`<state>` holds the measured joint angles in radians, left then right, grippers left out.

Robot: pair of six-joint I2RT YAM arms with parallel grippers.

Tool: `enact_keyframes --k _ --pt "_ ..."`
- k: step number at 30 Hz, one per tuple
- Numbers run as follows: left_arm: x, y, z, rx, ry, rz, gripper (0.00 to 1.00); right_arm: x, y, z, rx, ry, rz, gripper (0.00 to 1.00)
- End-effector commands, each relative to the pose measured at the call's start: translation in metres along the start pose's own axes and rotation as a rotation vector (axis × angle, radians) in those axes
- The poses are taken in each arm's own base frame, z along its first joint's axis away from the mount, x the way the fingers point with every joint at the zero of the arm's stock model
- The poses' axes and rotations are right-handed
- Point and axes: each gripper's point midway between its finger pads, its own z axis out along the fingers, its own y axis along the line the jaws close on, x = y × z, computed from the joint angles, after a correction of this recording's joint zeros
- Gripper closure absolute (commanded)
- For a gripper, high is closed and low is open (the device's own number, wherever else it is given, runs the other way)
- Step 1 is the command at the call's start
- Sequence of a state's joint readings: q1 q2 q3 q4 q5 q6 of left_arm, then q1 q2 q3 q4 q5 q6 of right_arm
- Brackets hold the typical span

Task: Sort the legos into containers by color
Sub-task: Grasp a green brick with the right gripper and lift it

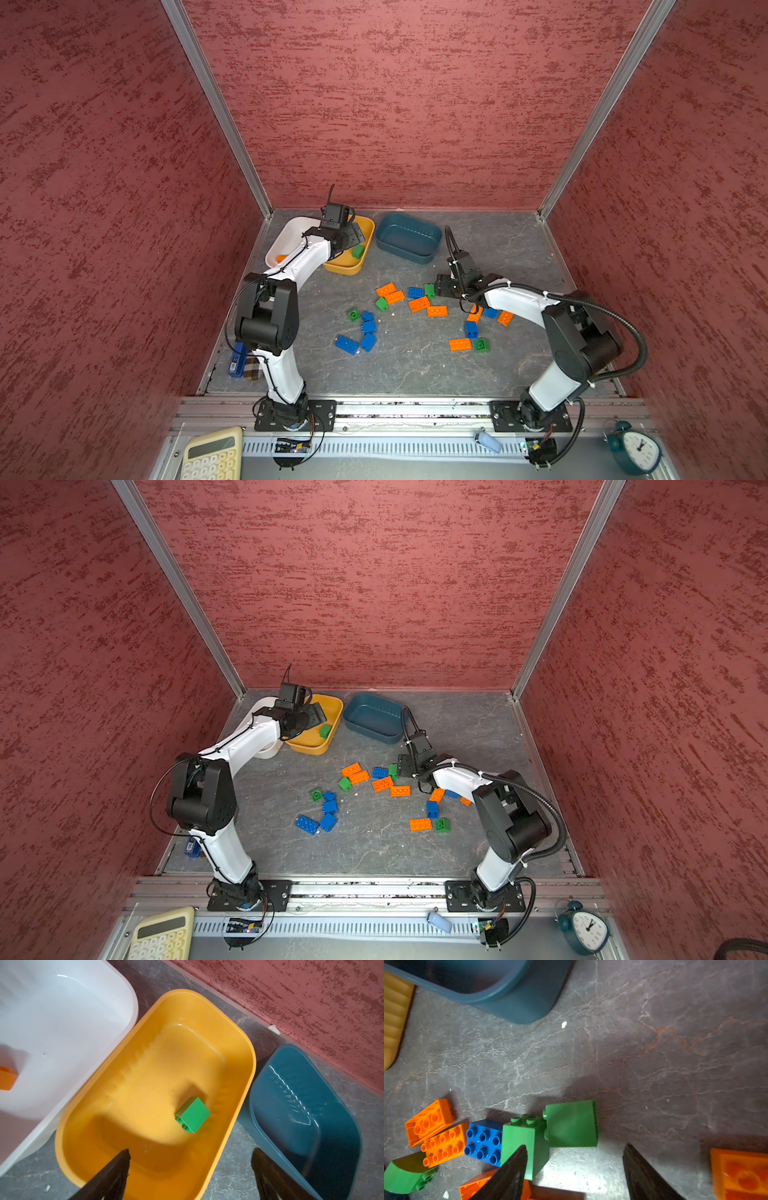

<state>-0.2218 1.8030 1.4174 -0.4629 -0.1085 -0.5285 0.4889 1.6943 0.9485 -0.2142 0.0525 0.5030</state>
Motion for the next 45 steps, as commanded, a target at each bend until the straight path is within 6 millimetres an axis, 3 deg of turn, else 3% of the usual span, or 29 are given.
enact_keyframes --k 1,14,21,27,35,39,45 --pt "-0.005 -0.004 -0.02 0.034 -0.031 0.003 0.02 -0.012 0.001 0.004 0.039 -0.018 -0.009 0.34" --pt "0.015 0.007 -0.044 0.049 0.001 0.002 0.01 -0.018 0.006 0.029 0.06 0.002 -0.062 0.42" --pt "0.016 0.016 -0.057 0.039 -0.018 -0.011 0.0 -0.016 0.005 0.028 0.06 0.008 -0.124 0.55" --pt "0.02 0.027 -0.067 0.023 -0.032 -0.025 0.01 -0.028 0.013 0.014 0.035 -0.048 -0.143 0.63" --pt "0.027 0.043 -0.073 -0.016 -0.037 -0.038 0.01 -0.057 0.056 -0.019 -0.177 -0.2 -0.111 0.69" --pt "0.032 0.05 -0.076 -0.025 -0.032 -0.047 0.01 -0.071 0.092 -0.036 -0.361 -0.249 -0.083 0.69" --pt "0.051 0.063 -0.083 -0.052 0.007 -0.046 0.01 -0.089 0.144 -0.045 -0.539 -0.3 -0.106 0.7"
